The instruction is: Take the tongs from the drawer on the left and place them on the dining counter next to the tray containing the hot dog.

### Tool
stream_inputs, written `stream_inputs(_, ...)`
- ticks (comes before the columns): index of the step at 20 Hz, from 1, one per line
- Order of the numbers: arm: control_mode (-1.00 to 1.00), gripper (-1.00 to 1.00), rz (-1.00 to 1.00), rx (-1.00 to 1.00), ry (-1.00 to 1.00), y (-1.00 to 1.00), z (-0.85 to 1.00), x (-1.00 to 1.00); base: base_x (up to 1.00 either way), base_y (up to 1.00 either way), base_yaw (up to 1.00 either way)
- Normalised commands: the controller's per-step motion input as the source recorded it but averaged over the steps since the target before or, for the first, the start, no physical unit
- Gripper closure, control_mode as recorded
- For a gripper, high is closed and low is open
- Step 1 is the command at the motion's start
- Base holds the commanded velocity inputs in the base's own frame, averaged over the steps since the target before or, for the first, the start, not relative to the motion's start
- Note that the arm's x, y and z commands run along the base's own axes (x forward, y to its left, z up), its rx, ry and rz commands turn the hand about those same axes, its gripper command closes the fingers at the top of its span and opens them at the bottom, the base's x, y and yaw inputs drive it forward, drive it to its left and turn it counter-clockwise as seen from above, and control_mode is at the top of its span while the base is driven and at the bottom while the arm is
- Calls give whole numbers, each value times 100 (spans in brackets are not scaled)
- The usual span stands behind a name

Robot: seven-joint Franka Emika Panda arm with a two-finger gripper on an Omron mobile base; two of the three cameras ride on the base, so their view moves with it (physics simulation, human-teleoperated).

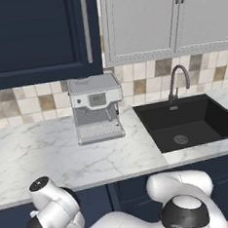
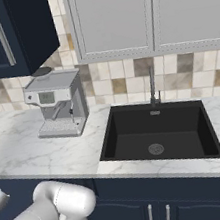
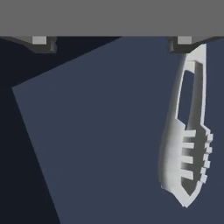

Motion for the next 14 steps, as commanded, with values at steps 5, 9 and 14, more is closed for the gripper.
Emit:
stream_inputs(5,-100,-100,-2,-1,0,7,-6,9,0,0,0)
stream_inputs(9,-100,-100,0,-1,0,1,-15,14,0,0,0)
stream_inputs(14,-100,-100,0,-3,0,3,-18,10,0,0,0)
